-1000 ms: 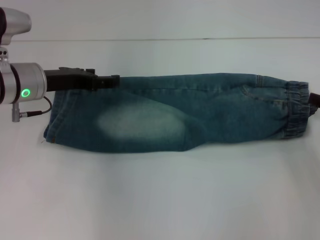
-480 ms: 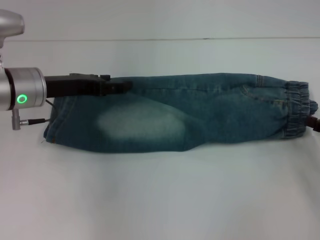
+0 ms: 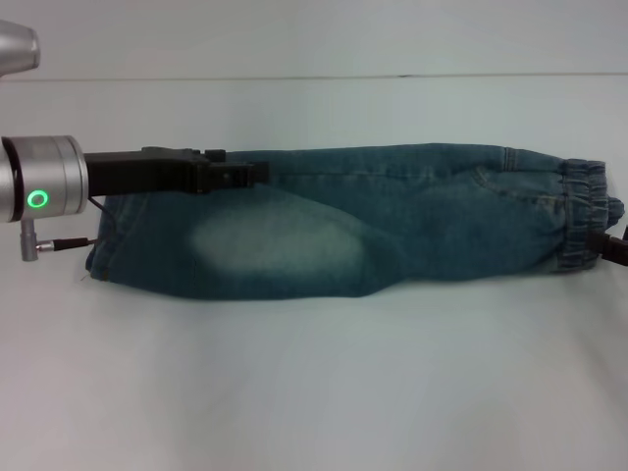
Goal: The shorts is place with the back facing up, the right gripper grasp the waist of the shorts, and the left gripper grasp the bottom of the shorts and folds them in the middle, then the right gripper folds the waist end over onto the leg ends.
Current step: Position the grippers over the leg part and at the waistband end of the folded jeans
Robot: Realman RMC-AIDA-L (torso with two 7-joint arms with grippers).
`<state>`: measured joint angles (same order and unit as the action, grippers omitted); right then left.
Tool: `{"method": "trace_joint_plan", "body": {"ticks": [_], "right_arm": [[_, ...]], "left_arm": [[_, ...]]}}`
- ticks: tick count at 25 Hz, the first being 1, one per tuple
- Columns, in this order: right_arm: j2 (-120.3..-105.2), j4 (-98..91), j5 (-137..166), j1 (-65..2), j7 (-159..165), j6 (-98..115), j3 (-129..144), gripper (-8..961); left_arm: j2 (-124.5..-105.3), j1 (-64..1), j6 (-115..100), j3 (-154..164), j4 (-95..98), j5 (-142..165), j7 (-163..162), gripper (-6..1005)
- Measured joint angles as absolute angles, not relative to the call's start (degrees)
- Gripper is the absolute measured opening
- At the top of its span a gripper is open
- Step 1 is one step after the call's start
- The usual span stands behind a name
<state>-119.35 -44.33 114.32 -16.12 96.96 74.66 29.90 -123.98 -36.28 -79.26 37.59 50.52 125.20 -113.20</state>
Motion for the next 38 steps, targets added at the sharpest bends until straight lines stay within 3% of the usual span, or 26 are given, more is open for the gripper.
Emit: {"method": "trace_joint_plan", "body": {"ticks": [9, 34, 38], "right_arm": [[-118.52, -38.6, 114.5, -19.5, 96.3, 71.4, 30.3, 847], [-119.31, -35.6, 114.6, -19.7, 94.6, 70.9, 30.3, 826], [-119.1, -35.5, 114.6, -19.6, 95.0, 70.6, 30.4, 709]], "left_arm": [[-123.92, -36.4, -79.6, 37.7, 50.8, 125.6, -112.8, 854], [-123.49, -36.7, -79.6, 37.7, 50.8, 125.8, -112.7, 852], [-123.48, -36.7, -79.6, 37.7, 50.8, 125.8, -112.7, 851]]}}
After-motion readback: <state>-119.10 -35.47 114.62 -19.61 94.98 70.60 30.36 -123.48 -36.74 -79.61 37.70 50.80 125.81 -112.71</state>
